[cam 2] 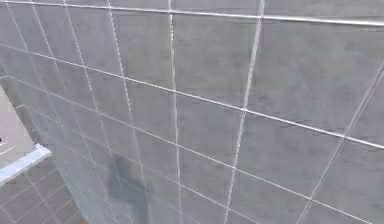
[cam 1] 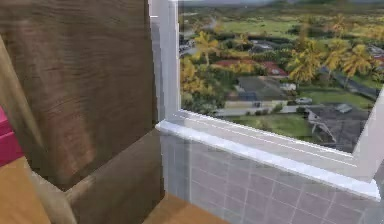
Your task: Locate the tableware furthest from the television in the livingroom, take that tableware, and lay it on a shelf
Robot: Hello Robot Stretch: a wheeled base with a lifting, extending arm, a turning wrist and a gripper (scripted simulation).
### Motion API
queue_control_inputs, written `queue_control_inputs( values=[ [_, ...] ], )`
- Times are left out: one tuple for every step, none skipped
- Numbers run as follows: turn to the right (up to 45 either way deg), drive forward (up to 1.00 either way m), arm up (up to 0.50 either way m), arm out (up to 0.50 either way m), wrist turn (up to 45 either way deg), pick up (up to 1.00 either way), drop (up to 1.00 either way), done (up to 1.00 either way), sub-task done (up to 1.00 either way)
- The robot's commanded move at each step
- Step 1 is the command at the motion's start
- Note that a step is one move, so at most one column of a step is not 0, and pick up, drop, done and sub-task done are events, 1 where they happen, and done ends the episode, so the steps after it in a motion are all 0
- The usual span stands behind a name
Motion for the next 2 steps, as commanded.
queue_control_inputs(
  values=[
    [-45.0,0.0,0.0,0.0,0.0,0.0,0.0,0.0,0.0],
    [-45.0,0.0,0.0,0.0,0.0,0.0,0.0,0.0,0.0]
  ],
)
